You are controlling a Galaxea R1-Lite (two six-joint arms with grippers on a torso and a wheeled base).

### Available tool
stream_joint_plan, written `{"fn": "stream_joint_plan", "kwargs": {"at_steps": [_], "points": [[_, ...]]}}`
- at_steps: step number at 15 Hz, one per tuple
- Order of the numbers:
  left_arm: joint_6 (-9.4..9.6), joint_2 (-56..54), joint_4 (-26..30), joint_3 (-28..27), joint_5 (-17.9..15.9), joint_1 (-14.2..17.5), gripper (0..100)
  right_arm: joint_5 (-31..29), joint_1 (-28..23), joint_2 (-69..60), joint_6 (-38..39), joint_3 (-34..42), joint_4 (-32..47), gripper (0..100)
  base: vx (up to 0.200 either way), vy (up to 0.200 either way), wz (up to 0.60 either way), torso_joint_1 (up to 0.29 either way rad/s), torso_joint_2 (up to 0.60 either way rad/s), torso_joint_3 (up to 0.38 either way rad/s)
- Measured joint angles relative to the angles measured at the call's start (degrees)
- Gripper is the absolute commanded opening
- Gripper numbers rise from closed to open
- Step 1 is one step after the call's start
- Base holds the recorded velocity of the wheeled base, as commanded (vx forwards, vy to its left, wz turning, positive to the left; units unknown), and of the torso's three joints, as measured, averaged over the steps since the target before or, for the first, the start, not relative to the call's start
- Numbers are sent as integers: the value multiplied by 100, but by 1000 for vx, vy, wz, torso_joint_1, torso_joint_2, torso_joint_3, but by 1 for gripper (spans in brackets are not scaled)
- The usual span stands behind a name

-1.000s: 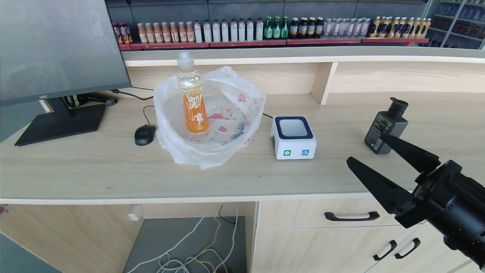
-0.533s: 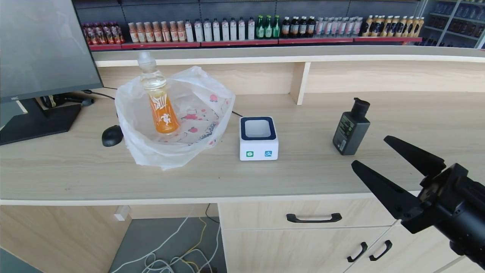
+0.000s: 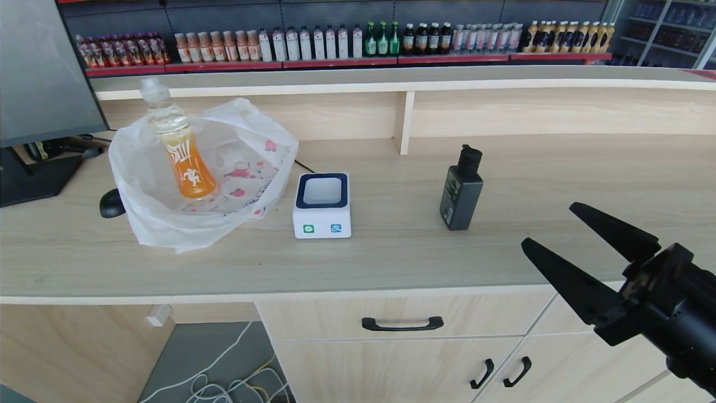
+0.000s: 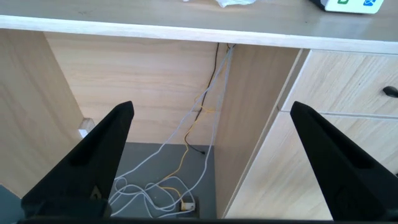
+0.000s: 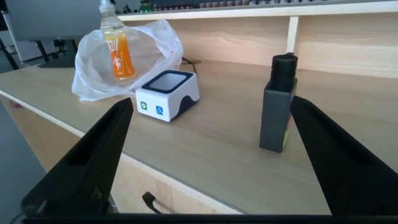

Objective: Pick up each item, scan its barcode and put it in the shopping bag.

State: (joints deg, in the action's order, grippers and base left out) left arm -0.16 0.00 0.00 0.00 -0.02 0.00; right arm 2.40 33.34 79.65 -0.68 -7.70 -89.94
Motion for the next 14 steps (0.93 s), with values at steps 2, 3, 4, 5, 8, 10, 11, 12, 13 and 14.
{"fn": "stream_joint_plan", "kwargs": {"at_steps": [2, 3, 4, 5, 8, 10, 11, 12, 13, 14], "points": [[0, 0, 0, 0, 2, -11, 100, 6, 12, 35, -7, 0, 4, 100, 0, 0, 0, 0, 0, 0], [0, 0, 0, 0, 0, 0, 100, 0, -11, 63, -13, -9, -2, 100, 0, 0, 0, 0, 0, 0], [0, 0, 0, 0, 2, 2, 100, -22, -96, 107, -32, -41, 2, 100, 0, 0, 0, 0, 0, 0], [0, 0, 2, 0, 2, 0, 100, -20, -230, 162, -106, -83, 0, 100, 0, 0, 0, 0, 0, 0], [2, 0, 0, 0, 2, 5, 100, -20, -981, 496, -508, -386, 0, 100, 0, 0, 0, 0, 0, 0], [0, 0, 0, 0, 2, -5, 100, -13, -1133, 824, -664, -675, 0, 100, 0, 0, 0, 0, 0, 0], [2, 0, 0, 0, 2, 0, 100, -9, -1163, 985, -679, -814, 2, 100, 0, 0, 0, 0, 0, 0], [0, 0, 0, 0, 2, 0, 100, -11, -1172, 1141, -646, -955, 0, 100, 0, 0, 0, 0, 0, 0], [0, 0, 2, 0, 2, 0, 100, -11, -1174, 1265, -567, -1048, 0, 100, 0, 0, 0, 0, 0, 0], [0, 0, 2, 0, 2, -5, 100, -13, -1212, 1376, -503, -1114, 0, 100, 0, 0, 0, 0, 0, 0]]}}
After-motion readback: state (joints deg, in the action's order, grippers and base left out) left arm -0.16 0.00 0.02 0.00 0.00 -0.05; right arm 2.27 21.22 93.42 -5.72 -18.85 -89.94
